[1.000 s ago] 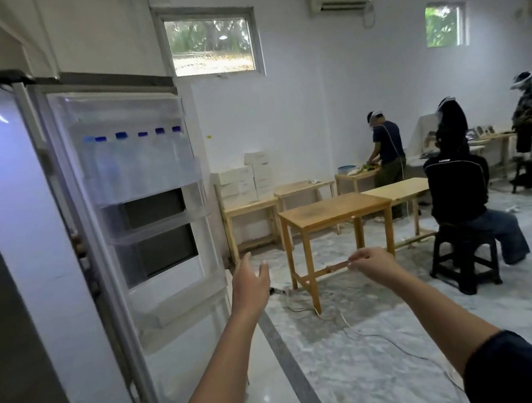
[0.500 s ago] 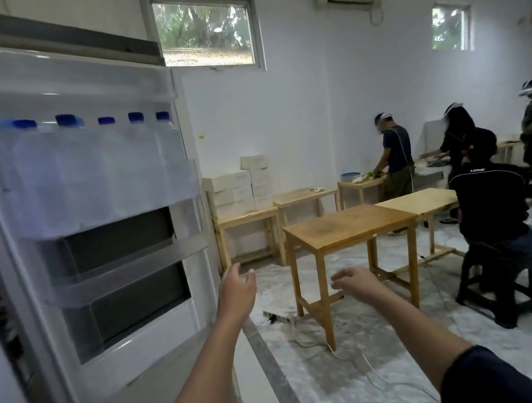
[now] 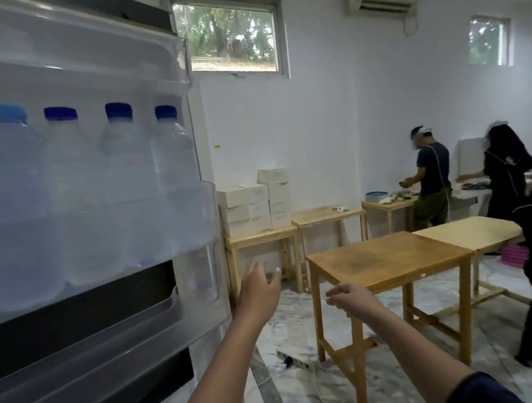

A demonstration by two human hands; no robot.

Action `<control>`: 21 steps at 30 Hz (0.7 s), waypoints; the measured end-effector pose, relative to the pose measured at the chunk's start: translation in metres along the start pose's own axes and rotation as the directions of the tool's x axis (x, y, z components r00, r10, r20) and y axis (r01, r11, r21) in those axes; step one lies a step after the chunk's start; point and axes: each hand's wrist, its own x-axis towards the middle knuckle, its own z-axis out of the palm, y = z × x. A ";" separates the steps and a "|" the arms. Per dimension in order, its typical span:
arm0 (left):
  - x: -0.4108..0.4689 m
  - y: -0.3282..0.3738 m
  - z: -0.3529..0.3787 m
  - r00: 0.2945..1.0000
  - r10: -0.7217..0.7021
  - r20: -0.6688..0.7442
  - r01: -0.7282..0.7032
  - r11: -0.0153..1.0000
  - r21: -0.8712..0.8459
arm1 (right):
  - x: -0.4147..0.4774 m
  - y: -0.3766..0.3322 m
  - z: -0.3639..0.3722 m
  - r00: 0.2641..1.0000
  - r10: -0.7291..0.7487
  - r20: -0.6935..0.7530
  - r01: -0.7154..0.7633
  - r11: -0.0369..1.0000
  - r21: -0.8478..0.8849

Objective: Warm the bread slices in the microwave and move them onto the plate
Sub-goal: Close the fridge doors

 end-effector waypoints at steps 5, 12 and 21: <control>0.082 0.019 0.003 0.978 0.207 -0.003 -0.199 0.942 0.269 | 0.112 -0.014 0.031 0.996 -0.070 0.058 0.064 0.993 0.100; 0.188 0.014 -0.003 0.995 0.087 -0.052 -0.001 0.526 0.851 | 0.217 -0.031 0.107 0.940 -0.166 0.297 0.085 0.960 0.266; 0.230 -0.034 -0.018 0.878 -0.437 -0.193 0.076 -0.272 0.959 | 0.233 -0.064 0.201 0.703 -0.388 0.596 0.111 0.888 0.447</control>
